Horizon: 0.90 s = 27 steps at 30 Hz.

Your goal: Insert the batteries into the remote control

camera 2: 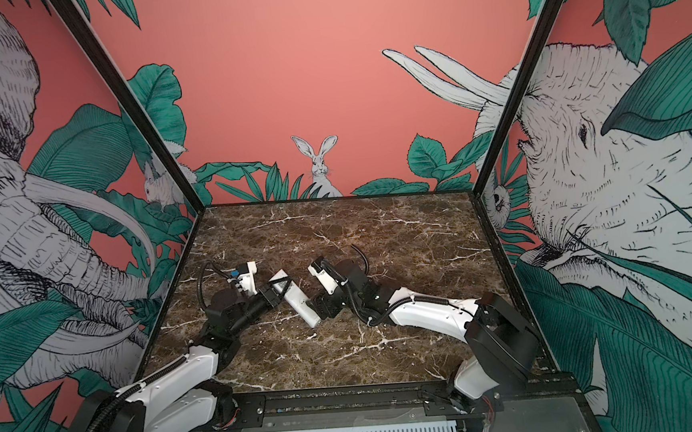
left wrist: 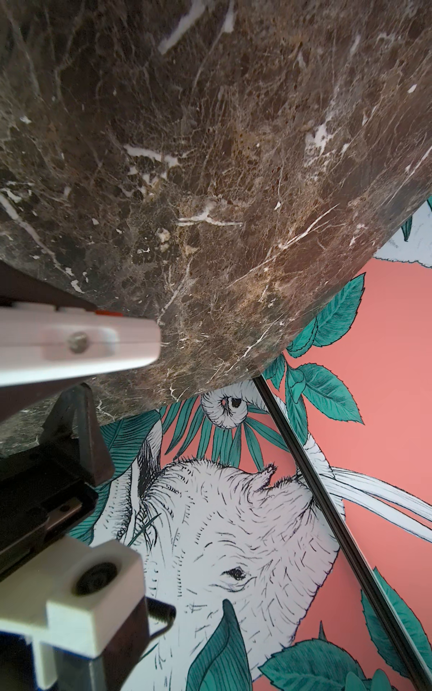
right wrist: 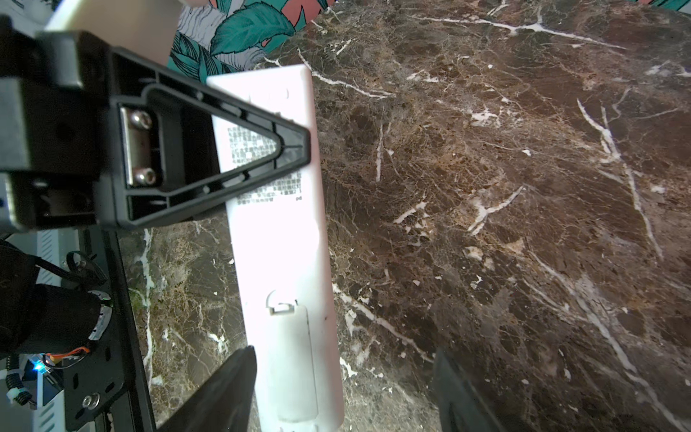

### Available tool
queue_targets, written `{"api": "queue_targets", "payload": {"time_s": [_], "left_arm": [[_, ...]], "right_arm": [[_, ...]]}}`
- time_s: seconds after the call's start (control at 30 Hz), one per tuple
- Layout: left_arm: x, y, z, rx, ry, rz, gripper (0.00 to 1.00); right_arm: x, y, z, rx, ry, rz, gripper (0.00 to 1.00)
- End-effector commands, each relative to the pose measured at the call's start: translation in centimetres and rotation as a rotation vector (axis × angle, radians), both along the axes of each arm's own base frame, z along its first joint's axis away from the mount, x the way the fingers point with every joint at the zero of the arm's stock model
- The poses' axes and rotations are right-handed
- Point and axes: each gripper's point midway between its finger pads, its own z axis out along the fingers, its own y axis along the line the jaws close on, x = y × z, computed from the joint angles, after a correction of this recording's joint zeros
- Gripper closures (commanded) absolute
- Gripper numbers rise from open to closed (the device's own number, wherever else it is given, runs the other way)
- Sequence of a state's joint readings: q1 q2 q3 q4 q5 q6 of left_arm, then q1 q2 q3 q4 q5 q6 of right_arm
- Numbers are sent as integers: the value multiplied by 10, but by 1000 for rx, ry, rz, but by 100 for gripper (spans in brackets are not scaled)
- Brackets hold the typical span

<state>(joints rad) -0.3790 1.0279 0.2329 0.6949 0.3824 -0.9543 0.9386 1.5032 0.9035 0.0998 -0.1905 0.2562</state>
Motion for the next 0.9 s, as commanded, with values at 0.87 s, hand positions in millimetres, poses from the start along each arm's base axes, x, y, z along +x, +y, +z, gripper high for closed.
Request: {"api": "queue_targets", "payload": {"time_s": [0.87], "left_arm": [[4, 4, 21, -57, -32, 38, 100]], "right_arm": [[-8, 36, -24, -48, 3, 89, 14]]}}
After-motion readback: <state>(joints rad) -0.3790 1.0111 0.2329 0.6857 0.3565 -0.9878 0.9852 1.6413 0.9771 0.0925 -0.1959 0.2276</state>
